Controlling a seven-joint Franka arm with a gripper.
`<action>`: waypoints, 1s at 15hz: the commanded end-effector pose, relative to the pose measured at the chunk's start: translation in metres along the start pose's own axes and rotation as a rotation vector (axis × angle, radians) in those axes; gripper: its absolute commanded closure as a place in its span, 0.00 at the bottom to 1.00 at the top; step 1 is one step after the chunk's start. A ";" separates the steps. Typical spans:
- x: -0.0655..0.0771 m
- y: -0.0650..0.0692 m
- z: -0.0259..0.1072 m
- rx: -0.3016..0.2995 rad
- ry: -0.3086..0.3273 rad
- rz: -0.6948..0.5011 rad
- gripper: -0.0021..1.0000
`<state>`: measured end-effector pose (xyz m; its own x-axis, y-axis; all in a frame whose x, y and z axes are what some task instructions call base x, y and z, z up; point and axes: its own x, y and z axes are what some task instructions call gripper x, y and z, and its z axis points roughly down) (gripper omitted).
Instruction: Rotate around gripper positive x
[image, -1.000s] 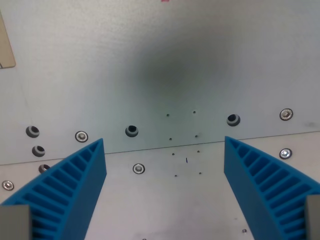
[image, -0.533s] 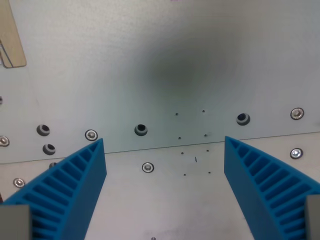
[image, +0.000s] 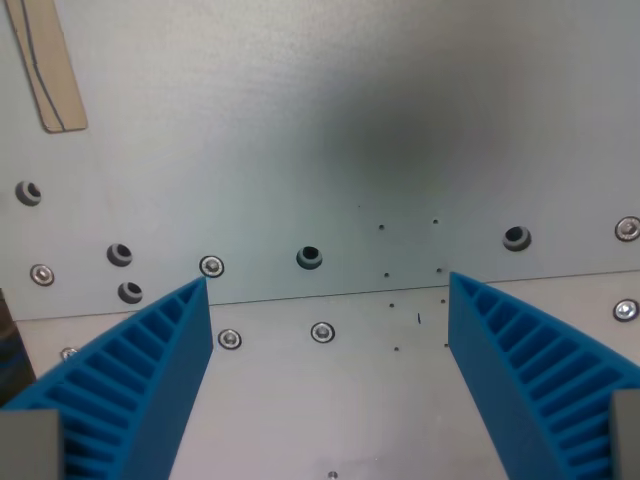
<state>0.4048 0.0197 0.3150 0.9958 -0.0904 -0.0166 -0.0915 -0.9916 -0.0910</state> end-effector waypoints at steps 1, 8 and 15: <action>0.000 0.005 -0.002 0.185 0.008 -0.017 0.00; 0.000 0.005 -0.002 0.267 0.007 -0.018 0.00; 0.000 0.005 -0.002 0.349 0.007 -0.018 0.00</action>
<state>0.4076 0.0195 0.3155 0.9953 -0.0957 -0.0173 -0.0970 -0.9664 -0.2381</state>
